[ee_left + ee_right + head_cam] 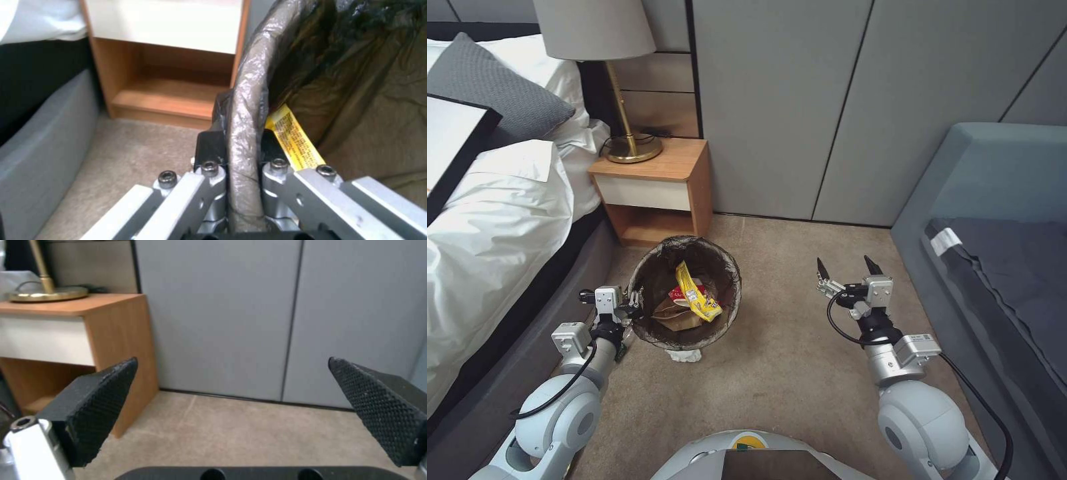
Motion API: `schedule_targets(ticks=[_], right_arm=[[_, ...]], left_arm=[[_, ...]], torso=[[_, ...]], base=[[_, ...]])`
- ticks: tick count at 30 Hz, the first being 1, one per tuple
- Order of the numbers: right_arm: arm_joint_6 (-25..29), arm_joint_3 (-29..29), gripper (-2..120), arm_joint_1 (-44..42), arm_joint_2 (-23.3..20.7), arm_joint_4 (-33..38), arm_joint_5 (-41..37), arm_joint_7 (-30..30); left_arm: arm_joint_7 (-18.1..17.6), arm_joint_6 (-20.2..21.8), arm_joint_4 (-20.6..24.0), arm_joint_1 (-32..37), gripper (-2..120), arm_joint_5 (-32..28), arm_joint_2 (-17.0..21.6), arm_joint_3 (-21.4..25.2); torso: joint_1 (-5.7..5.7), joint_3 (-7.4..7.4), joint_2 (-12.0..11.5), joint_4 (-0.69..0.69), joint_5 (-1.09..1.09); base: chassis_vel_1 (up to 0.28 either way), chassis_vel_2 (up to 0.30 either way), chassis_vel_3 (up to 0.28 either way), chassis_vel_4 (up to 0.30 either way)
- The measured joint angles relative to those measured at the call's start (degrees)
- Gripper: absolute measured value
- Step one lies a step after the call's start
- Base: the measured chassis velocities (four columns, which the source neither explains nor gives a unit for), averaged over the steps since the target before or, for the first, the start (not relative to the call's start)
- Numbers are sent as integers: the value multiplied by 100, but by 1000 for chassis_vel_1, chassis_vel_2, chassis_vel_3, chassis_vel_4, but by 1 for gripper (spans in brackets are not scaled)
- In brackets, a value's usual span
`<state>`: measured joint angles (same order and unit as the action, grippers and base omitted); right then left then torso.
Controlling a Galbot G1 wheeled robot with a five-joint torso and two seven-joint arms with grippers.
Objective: Pick up the trash bin, then pick up the garbage from the floor and place it into the trash bin.
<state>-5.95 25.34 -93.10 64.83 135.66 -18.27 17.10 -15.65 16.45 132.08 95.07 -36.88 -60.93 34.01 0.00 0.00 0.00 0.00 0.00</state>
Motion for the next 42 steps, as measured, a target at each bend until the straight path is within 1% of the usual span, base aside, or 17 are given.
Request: schedule_targets(ticks=[12, 21, 27, 35, 39, 42], right_arm=[[-21, -11, 100, 41, -5, 0, -23, 10], [-24, -54, 100, 58, -20, -24, -21, 10], [-25, -59, 100, 55, -18, -24, -16, 9], [-24, -53, 100, 34, -20, -25, -14, 11], [-24, -52, 100, 25, -21, -23, -7, 13], [-26, -56, 100, 23, -8, -23, 6, 23]], left_arm=[[-1, 10, 5, -2, 4, -2, -6, 14], [-3, 10, 5, 5, 4, 16, -27, 25], [-5, 10, 5, 6, 4, 23, -28, 25], [-13, 8, 9, 8, 4, 46, -31, 23], [-46, 6, 15, 7, 4, 60, -26, 16], [-43, 0, 16, 15, 4, 153, -23, 9]], torso=[[0, 0, 0, -1, 1], [0, 0, 0, 1, 0], [0, 0, 0, -1, 1], [0, 0, 0, 0, 1], [0, 0, 0, 2, 0], [0, 0, 0, 2, 0]], base=[[75, 84, 87, 84], [131, 128, 114, 130], [119, 115, 125, 126], [120, 131, 121, 122], [102, 128, 113, 108], [57, 97, 80, 77]])
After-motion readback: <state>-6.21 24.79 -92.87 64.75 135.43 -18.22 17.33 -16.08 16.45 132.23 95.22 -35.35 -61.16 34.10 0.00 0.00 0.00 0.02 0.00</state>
